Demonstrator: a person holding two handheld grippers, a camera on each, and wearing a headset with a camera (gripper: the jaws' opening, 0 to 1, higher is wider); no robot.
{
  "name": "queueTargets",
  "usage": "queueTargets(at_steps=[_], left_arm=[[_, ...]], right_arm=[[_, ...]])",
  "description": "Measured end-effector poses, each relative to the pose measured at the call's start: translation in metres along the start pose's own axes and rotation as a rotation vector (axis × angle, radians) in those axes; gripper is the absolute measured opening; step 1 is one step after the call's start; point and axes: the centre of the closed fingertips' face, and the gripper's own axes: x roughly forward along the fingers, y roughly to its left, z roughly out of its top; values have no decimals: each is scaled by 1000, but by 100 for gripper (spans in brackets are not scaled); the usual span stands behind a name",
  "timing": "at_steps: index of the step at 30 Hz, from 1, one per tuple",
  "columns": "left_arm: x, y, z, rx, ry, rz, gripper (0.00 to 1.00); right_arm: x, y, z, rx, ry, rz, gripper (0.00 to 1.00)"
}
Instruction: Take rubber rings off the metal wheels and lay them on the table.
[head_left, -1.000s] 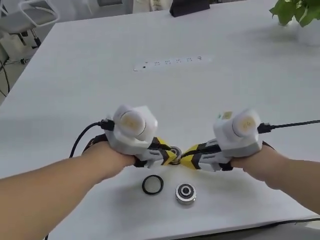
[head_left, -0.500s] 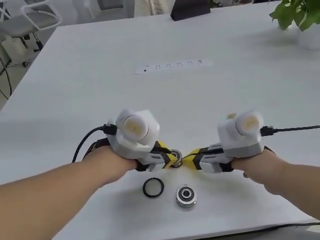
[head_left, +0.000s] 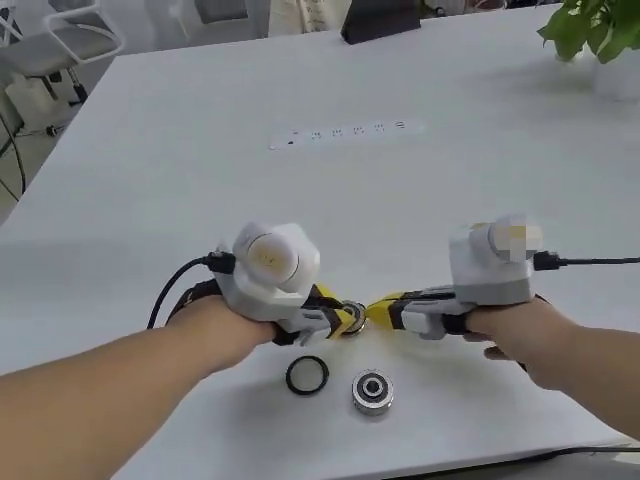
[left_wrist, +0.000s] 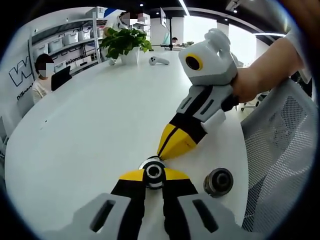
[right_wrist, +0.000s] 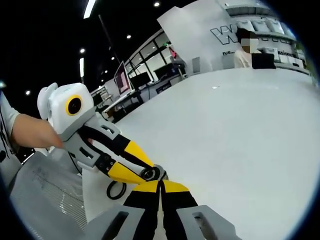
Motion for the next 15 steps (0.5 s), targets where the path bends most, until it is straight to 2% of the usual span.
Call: queueTargets(at_steps=[15], left_arm=[[0,0,0,0,2,5,7]], right_arm=[[2,12,4,-8,-6,32,0]])
